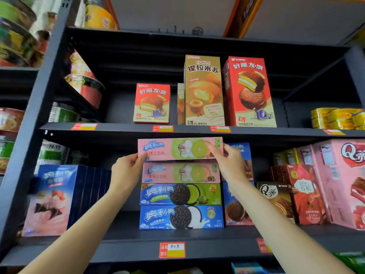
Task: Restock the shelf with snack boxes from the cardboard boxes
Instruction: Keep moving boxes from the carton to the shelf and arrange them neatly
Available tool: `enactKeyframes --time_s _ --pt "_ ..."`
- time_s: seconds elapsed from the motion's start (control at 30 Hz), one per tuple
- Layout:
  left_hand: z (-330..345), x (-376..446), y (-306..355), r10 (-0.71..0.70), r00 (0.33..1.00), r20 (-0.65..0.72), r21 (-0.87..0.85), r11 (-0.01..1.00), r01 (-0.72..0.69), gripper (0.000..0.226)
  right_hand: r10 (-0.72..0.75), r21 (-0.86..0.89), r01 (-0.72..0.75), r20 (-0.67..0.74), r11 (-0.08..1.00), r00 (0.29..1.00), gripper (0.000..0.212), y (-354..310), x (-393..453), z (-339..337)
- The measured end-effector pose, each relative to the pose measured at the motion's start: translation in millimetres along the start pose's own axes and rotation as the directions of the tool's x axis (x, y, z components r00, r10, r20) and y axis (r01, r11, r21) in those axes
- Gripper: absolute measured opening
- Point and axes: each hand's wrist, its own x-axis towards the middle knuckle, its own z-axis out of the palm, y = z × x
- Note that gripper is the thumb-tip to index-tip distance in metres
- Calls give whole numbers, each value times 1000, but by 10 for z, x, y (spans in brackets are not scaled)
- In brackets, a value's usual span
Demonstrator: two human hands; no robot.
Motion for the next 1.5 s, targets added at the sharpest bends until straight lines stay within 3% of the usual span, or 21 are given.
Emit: enactKeyframes --time_s 0.33,0.77,1.17,1.33,1.5 --pt "85 69 -19 28 999 -35 84 996 -25 32 -51 -132 50 0 990 999 40 107 64 27" --pt "107 158 -187 -40 998 40 101 994 36 35 -84 -311 96 50 946 995 36 144 65 46" --pt "229 230 -175 -70 996 54 140 988 62 31 -96 -428 77 -22 900 995 28 117 166 53" --pt "262 232 -177 -18 1000 12 234 972 14 33 -146 -451 104 -60 887 987 32 105 182 82" --pt "247 230 -201 -11 999 43 224 975 1 36 -164 -534 84 -104 841 981 29 85 113 153"
